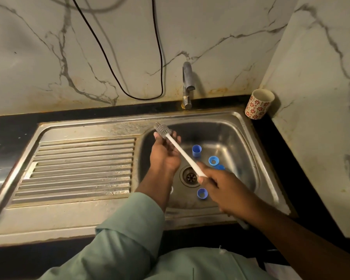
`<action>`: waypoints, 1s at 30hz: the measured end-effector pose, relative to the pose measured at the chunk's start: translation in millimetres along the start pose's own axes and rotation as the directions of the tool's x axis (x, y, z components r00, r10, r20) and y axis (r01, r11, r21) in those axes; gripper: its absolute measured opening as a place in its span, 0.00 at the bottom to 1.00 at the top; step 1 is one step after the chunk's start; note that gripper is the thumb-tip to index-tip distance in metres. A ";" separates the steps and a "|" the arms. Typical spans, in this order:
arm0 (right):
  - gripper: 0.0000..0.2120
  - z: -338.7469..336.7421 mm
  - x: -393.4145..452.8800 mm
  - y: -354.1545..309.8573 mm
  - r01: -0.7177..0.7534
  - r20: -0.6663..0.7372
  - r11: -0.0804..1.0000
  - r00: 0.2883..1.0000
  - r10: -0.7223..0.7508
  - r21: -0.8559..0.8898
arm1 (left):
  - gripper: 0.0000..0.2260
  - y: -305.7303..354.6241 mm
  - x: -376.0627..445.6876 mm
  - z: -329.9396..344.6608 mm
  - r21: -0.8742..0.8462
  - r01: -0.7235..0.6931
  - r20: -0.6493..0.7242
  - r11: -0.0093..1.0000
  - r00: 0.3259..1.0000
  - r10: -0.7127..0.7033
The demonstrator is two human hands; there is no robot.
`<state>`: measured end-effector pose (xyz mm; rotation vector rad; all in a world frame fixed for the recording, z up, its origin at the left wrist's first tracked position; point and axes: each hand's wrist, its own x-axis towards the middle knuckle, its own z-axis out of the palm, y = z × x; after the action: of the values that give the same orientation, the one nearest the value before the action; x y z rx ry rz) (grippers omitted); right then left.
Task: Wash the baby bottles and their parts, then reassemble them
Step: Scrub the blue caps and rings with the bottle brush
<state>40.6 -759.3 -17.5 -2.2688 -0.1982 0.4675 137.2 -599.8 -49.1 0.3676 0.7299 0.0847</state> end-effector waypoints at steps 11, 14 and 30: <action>0.23 -21.3 9.5 12.7 0.047 -0.005 0.920 0.999 -0.053 -0.388 | 0.18 3.3 -10.8 12.2 0.008 -0.045 -0.048 0.999 0.998 0.045; 0.23 -21.4 -1.9 15.8 0.082 0.011 0.938 0.997 -0.083 -0.336 | 0.18 8.2 -13.5 13.0 0.005 -0.043 -0.025 0.999 0.999 0.043; 0.21 -4.0 18.0 2.8 0.041 -0.012 0.996 0.999 -0.042 -0.077 | 0.17 -3.0 -13.5 12.5 0.051 -0.027 -0.030 0.998 0.999 0.029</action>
<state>58.7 -758.7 -22.0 -2.3374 -0.2599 0.4289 135.2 -609.1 -33.0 0.4256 0.7589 0.0984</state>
